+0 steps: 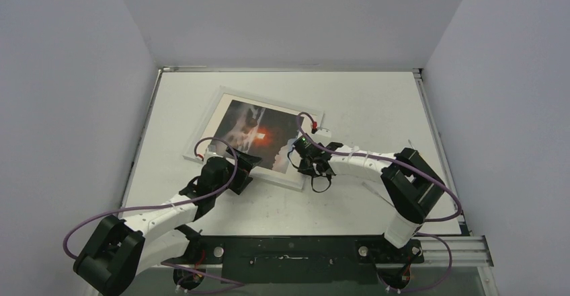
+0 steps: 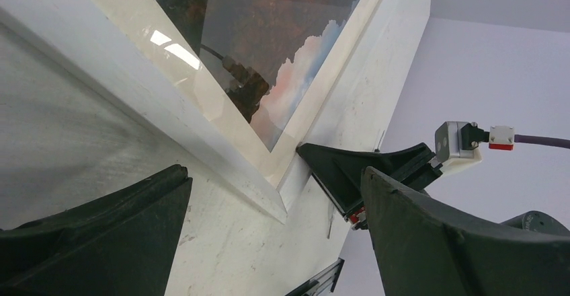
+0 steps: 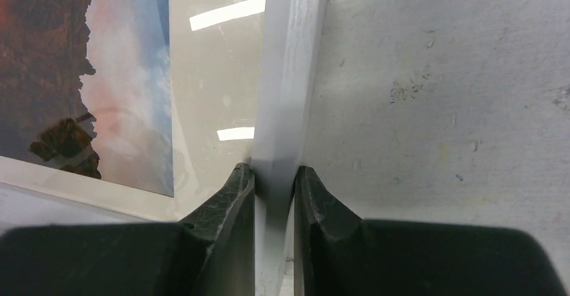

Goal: Take the photo out of the frame
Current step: Turn over the photo frame at the center of the board.

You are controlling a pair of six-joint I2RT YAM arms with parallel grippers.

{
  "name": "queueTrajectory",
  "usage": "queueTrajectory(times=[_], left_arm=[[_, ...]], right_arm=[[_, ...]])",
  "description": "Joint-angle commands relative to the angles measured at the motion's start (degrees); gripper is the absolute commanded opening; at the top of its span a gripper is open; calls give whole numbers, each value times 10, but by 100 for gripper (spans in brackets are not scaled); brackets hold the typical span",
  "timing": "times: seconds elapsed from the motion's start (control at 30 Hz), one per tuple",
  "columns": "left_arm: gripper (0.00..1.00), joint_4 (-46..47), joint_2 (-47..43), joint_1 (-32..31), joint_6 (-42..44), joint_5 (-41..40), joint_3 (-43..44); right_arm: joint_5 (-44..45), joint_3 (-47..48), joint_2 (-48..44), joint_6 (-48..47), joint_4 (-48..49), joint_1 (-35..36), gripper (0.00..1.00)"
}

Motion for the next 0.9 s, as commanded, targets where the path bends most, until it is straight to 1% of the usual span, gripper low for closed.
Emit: queueTrajectory(times=[0.0,0.17,0.3,0.47,0.6,0.73,0.8,0.87], left_arm=[[96,19,-3,-3,2,0,-3],[96,68,24,-12,12,20,-11],[96,111,44,-32,-2,17,-28],[96,100,61,-46,-21,13,-22],[97,112,77,-56,-20,6,-17],[97,191,113,-60,-18,4,-25],[100,247,138,-60,-21,4,-31],[92,310,164,-62,-23,5,-36]], right_arm=[[-30,20,3,-3,13,1,5],[-73,-7,-48,15,55,0,5],[-81,-12,-77,27,65,-1,5],[-86,-9,-91,30,68,-2,5],[-97,-8,-97,30,70,-1,5],[-106,-11,-105,34,72,-1,5],[-108,-12,-111,36,74,0,5],[-110,-14,-117,37,75,1,5]])
